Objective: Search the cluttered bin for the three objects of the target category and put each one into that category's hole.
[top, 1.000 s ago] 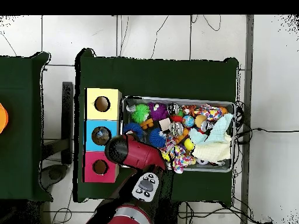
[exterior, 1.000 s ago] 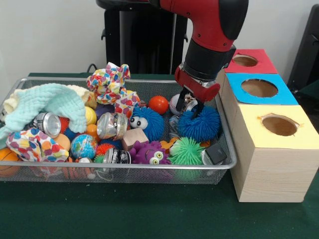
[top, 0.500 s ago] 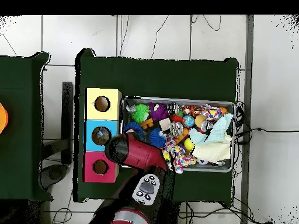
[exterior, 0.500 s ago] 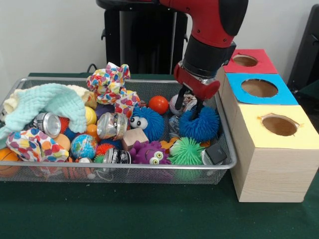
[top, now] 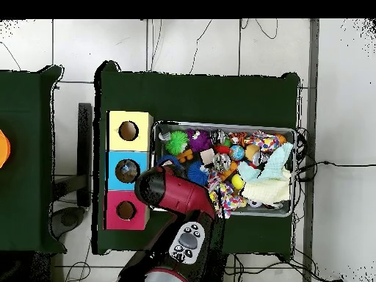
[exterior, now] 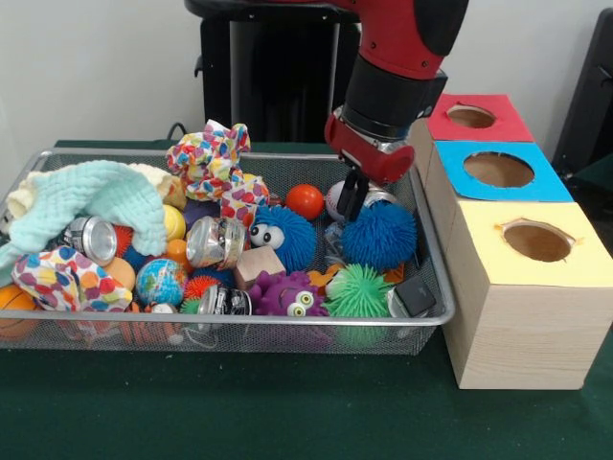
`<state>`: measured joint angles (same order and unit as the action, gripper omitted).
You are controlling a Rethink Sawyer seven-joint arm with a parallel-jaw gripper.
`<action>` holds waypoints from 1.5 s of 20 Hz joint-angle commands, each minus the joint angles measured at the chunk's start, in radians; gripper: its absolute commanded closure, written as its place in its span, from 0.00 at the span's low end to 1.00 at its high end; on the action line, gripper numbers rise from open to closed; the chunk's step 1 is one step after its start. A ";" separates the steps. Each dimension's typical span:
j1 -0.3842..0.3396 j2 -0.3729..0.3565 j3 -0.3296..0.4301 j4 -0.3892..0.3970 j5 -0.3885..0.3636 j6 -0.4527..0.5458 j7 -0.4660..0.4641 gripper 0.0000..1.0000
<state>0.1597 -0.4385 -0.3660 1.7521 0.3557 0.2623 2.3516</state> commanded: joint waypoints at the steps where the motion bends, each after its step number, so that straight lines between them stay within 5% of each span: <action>1: -0.021 0.018 0.014 -0.076 -0.006 0.093 0.107 1.00; 8: -0.013 0.018 -0.007 -0.090 -0.014 0.090 0.099 1.00; 17: -0.001 -0.216 -0.105 -0.088 -0.102 0.429 0.010 1.00; 25: -0.028 -0.325 -0.115 -0.142 -0.175 0.648 -0.030 1.00; 30: -0.045 -0.354 -0.097 -0.156 -0.203 0.692 -0.029 1.00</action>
<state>0.1575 -0.7339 -0.5045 1.6585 0.2152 0.8421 2.3516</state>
